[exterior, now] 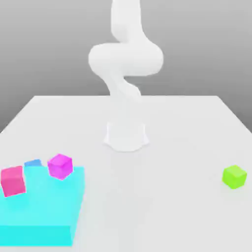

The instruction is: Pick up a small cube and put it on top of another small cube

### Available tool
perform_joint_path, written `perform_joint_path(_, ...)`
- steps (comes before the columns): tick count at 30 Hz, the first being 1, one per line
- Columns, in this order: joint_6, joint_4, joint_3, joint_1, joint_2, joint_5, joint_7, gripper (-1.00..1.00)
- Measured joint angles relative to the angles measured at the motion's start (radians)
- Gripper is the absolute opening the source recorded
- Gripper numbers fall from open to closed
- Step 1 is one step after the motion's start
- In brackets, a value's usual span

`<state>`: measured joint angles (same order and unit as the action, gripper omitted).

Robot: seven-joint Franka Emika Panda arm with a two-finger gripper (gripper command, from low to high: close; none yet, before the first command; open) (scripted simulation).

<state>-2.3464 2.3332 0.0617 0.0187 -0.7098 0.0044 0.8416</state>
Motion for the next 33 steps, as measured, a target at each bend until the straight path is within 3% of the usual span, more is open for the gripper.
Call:
perform_joint_path(11, -0.208, 0.148, 0.297, 0.092, 0.394, -0.034, 0.225, 0.00)
perform_joint_path(19, -0.354, 0.252, 0.469, 0.211, 0.695, -0.162, 0.460, 0.00)
perform_joint_path(24, -0.443, 0.301, 0.463, 0.339, 0.887, -0.281, 0.624, 0.00)
perform_joint_path(29, -0.556, 0.263, 0.274, 0.498, 1.057, -0.483, 0.786, 0.00)
perform_joint_path(30, -0.575, 0.256, 0.238, 0.528, 1.083, -0.511, 0.808, -1.00)
perform_joint_path(33, -0.576, 0.256, 0.238, 0.528, 1.083, -0.511, 0.808, -1.00)
